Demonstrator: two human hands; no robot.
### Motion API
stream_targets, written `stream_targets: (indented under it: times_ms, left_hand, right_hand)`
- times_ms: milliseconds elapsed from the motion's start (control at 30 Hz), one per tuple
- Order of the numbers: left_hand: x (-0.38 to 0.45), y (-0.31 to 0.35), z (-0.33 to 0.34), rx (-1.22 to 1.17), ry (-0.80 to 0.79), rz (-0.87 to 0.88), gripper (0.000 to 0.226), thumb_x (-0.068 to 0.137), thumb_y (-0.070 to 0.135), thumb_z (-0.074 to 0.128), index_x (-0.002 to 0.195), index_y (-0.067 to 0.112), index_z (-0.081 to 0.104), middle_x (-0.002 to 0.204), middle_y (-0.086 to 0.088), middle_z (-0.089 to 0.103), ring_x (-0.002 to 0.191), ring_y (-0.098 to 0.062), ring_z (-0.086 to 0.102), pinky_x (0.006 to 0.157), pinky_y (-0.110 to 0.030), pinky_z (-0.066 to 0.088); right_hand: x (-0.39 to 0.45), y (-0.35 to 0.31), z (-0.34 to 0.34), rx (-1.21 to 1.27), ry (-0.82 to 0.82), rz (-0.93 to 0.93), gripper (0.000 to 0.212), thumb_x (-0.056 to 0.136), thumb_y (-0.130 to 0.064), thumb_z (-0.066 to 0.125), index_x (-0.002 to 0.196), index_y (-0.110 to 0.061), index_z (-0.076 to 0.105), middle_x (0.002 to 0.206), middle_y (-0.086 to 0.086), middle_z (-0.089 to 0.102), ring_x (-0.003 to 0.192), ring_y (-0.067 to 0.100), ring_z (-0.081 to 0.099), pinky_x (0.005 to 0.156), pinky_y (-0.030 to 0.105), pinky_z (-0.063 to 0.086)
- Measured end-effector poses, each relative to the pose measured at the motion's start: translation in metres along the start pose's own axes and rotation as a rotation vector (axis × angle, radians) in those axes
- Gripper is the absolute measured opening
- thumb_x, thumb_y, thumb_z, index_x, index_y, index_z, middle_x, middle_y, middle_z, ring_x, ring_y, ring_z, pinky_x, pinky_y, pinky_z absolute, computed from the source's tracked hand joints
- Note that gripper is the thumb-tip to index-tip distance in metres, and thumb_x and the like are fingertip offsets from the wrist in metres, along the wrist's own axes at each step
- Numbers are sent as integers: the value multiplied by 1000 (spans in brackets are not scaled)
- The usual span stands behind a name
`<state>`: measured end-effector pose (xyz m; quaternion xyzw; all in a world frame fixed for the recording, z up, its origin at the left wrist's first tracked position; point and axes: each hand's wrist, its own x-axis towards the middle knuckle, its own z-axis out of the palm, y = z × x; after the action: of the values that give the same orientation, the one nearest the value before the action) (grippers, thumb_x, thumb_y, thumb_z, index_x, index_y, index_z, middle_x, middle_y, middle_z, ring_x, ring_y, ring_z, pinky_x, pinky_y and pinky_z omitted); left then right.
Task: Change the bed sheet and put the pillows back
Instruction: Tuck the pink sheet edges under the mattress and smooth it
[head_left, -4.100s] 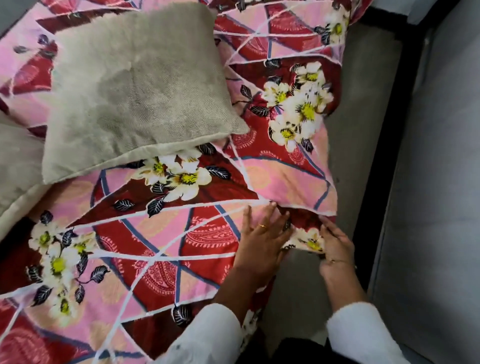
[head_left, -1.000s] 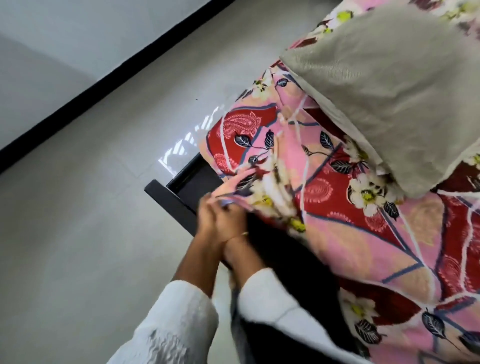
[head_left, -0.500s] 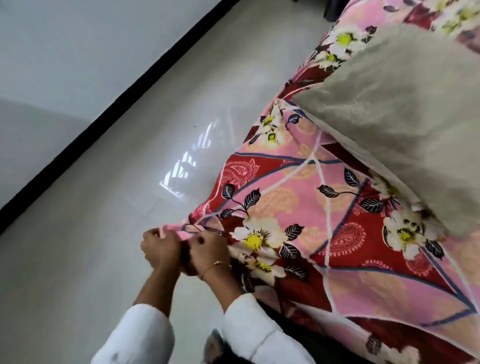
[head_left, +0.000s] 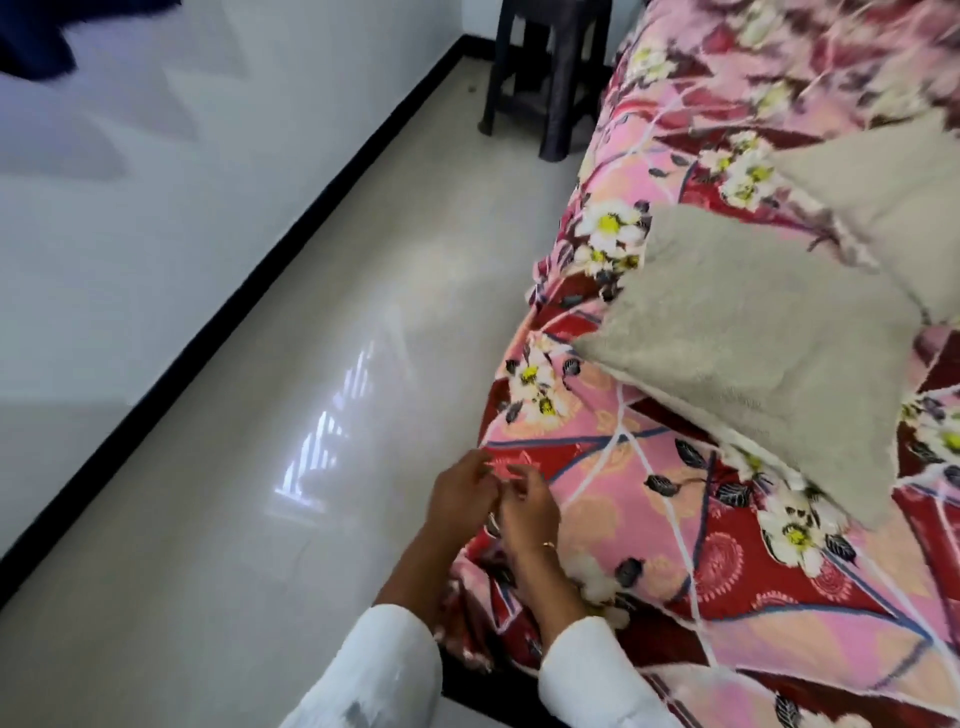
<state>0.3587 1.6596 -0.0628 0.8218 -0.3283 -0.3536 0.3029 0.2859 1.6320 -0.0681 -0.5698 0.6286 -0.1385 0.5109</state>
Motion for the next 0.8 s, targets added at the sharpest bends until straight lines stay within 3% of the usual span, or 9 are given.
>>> stream_targets:
  times_ms: [200,333,467,600,700,800]
  left_hand:
    - [20,29,-98,38,-85,127,26,96,16,47,119,11,58,119,-6,63,109,-20,57,88,-20,40]
    - [40,51,-132,22,-79,149,25,94,15,49,116,10,60,118,-8,64,107,-20,58,90,-24,44]
    - [65,85,-130,-44,-97,160,22,93,13,48,110,11,62,113,-8,64,106,-22,58,92,-31,47]
    - [96,123,-107,-101,-223,190,21,91,11,48,105,11,64,109,-8,65,101,-22,59,90,-30,48]
    - [131,165,-86,-130,-297,201,21,87,10,50,101,13,66,108,-9,66,102,-24,60,90,-36,50]
    - [169,218,-63,-85,-377,251,24,88,10,51,108,10,64,114,-8,64,108,-23,58,95,-32,46]
  right_hand:
    - [-15,-93,38,354,180,47,20,90,-5,50,105,-5,64,103,12,66,90,21,57,74,23,41]
    - [-8,-133,51,350,231,14,20,91,-5,50,104,-3,65,104,13,65,98,27,59,75,22,39]
    - [13,-157,33,389,349,19,20,91,-6,50,103,-3,66,98,6,63,94,19,55,71,19,33]
    - [50,-168,4,434,472,45,19,89,-5,50,98,-5,67,101,13,67,97,29,60,82,31,45]
    - [88,-180,-28,408,554,76,20,89,-6,50,102,-3,66,103,15,66,99,30,59,79,28,41]
    - [128,-196,-64,432,650,93,21,90,-6,50,102,-4,66,105,16,66,100,31,59,84,30,43]
